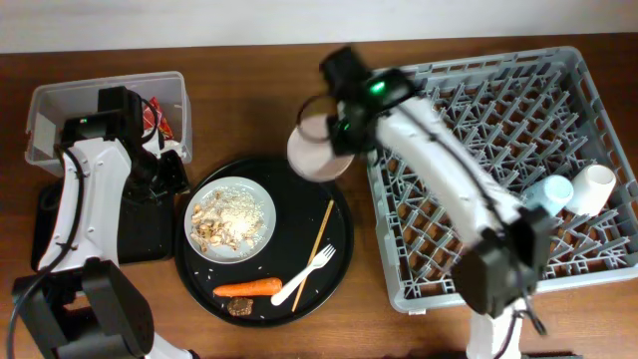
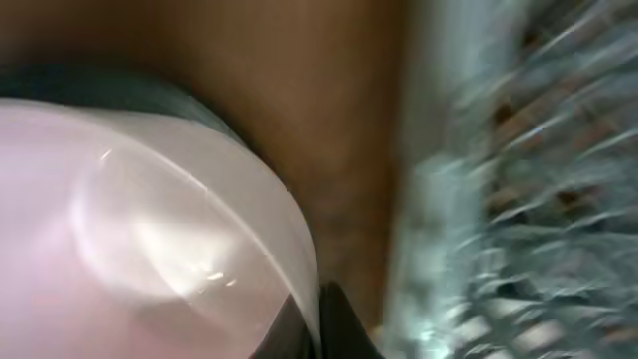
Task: Sort waste into correct bins and load items into the dishwasher rack
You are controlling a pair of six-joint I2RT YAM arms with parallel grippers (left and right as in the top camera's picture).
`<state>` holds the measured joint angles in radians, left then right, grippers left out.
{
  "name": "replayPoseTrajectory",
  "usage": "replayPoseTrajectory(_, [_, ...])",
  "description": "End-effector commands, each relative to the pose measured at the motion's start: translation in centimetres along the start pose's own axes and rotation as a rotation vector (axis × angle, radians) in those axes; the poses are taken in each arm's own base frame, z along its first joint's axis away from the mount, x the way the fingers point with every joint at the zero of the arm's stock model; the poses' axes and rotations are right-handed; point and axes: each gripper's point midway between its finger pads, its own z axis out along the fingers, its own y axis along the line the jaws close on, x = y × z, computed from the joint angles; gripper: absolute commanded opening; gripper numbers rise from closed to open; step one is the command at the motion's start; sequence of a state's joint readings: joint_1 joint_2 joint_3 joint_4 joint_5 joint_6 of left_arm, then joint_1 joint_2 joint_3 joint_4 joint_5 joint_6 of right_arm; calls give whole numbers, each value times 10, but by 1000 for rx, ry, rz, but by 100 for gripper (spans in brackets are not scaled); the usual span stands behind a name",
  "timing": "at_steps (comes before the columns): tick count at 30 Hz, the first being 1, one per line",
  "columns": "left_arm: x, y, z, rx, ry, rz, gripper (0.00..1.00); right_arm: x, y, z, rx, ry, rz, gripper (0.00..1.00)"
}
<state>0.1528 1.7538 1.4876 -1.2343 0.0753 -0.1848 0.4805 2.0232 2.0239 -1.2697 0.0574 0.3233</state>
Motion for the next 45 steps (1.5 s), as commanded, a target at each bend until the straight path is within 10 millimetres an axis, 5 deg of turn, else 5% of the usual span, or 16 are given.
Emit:
replayPoseTrajectory(1, [0, -1, -8, 11, -24, -14, 54, -30, -89, -102, 239, -241, 89, 4])
replayPoseTrajectory(2, [0, -1, -8, 11, -24, -14, 54, -27, -111, -113, 308, -257, 119, 4])
replayPoseTrajectory(4, [0, -1, -8, 11, -24, -14, 54, -12, -191, -143, 576, -272, 289, 4])
replayPoseTrajectory(6, [0, -1, -8, 11, -24, -14, 54, -1, -242, -158, 747, -290, 442, 4])
replayPoseTrajectory(11, [0, -2, -8, 20, -23, -14, 54, 2, -306, -173, 1027, -321, 555, 4])
replayPoseTrajectory(16, [-1, -3, -8, 20, -26, -25, 54, 2, -348, -120, 1225, -158, 504, 4])
replayPoseTrajectory(22, [-1, -2, -8, 20, -26, -25, 54, 3, -358, -43, 1295, 20, 379, 4])
replayPoseTrajectory(29, [-1, -3, -8, 20, -26, -28, 54, 25, -351, -2, 1266, 148, 320, 4])
replayPoseTrajectory(34, [-3, -3, -8, 22, -33, -28, 54, 33, -334, 7, 1220, 166, 335, 10])
replayPoseTrajectory(45, [-3, -4, -8, 25, -35, -28, 54, 29, -317, -8, 1200, 132, 336, 10])
